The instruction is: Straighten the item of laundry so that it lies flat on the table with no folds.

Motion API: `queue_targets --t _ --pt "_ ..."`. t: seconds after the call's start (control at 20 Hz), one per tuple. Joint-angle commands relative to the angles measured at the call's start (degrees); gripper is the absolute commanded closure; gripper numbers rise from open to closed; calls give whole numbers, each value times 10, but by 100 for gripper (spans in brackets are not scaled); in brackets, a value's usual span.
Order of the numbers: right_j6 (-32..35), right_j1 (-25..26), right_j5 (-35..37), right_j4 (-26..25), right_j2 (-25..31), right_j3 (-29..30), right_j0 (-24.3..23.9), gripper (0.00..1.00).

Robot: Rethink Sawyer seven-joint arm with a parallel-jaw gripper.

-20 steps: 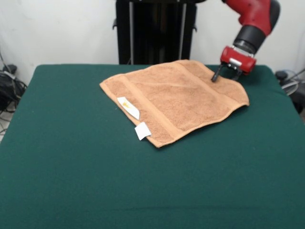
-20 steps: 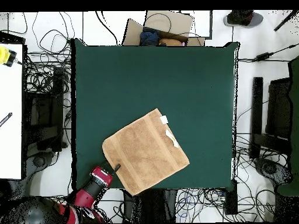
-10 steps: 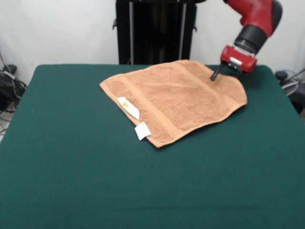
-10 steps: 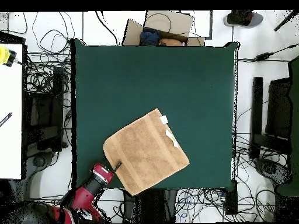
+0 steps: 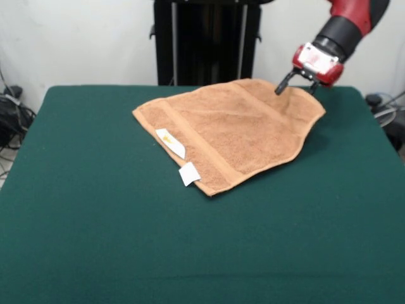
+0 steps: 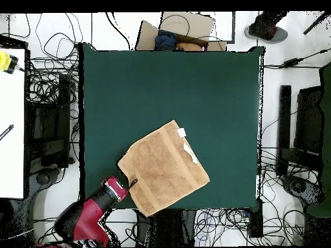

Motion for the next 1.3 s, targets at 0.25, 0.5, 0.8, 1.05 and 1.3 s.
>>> queue_targets --t 0.25,0.5,0.8,1.05,1.3 --pt "-99 -88 138 55 -9 -8 -5 0" --pt "-46 -58 157 27 -17 -36 6 0" --pt "-19 -52 168 48 3 -57 7 0" --pt "-31 -55 174 70 17 -74 3 0" --pt "-67 -85 190 114 30 -68 -7 0"
